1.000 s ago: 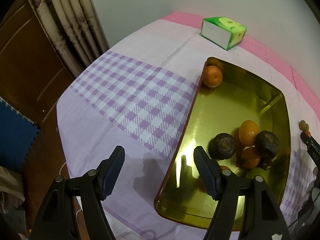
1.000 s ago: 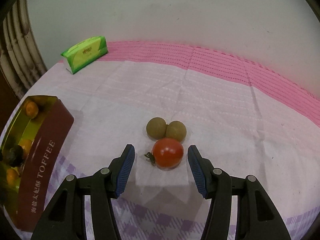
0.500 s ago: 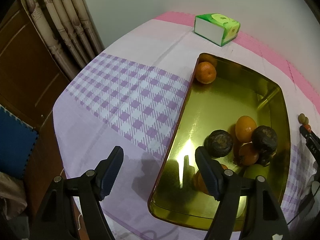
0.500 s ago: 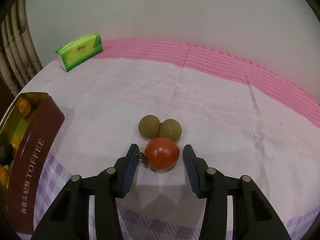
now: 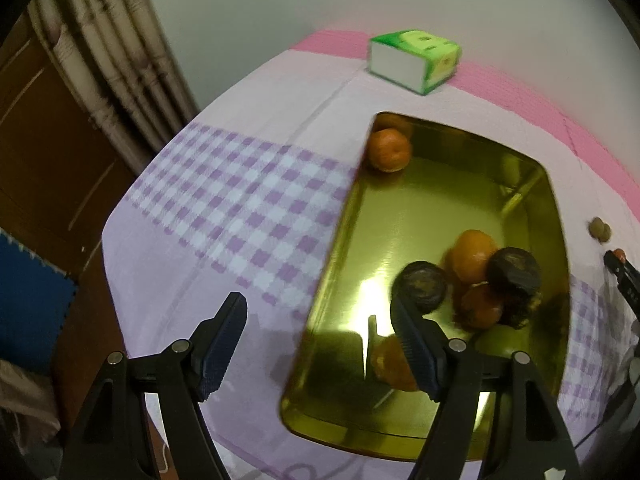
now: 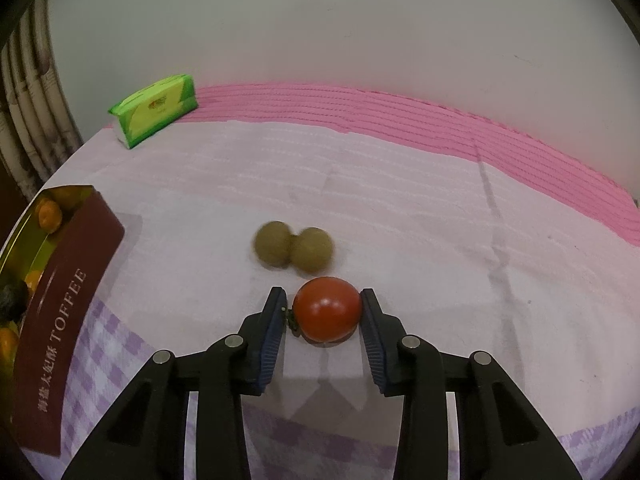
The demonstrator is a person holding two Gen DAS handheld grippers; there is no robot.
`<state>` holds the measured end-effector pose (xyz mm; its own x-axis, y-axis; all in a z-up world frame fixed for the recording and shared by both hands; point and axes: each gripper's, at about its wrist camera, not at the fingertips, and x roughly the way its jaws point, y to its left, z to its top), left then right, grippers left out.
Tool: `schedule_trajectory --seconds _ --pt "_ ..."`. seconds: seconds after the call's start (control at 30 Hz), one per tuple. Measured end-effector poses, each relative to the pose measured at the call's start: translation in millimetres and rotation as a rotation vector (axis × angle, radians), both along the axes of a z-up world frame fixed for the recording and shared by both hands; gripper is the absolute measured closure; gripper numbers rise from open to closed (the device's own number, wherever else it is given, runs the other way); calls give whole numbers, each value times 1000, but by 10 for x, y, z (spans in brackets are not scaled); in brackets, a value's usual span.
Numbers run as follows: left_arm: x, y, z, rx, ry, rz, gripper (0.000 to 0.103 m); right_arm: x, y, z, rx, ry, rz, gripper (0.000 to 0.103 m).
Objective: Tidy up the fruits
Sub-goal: 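Grasp the two small olive-green fruits with the left tool while the right tool holds the tomato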
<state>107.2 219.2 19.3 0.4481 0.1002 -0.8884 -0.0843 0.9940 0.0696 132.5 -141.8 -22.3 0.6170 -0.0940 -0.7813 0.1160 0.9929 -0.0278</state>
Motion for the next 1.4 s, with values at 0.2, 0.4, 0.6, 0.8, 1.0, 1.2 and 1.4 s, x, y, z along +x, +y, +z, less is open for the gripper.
schedule_trajectory --seconds 0.2,0.4,0.6,0.8,1.0,1.2,1.4 --pt "7 -441 185 1 -34 -112 32 -57 -345 12 -23 3 -49 65" --pt "168 -1115 383 -41 -59 -238 30 -148 -752 24 -28 6 -107 65" --pt "358 -1890 375 -75 -42 -345 30 -210 -1034 36 -31 5 -136 65" --pt "508 -2558 154 -74 -13 -432 30 -243 -1135 34 -4 -2 -143 64" --pt "696 -2957 -103 -141 44 -464 32 -218 -1109 37 -19 3 -133 63" --pt "811 -3123 -270 -141 53 -468 40 -265 -1111 40 -9 0 -131 61" --pt "930 -3213 -347 -180 66 -462 45 -267 -1110 42 -4 -1 -131 61"
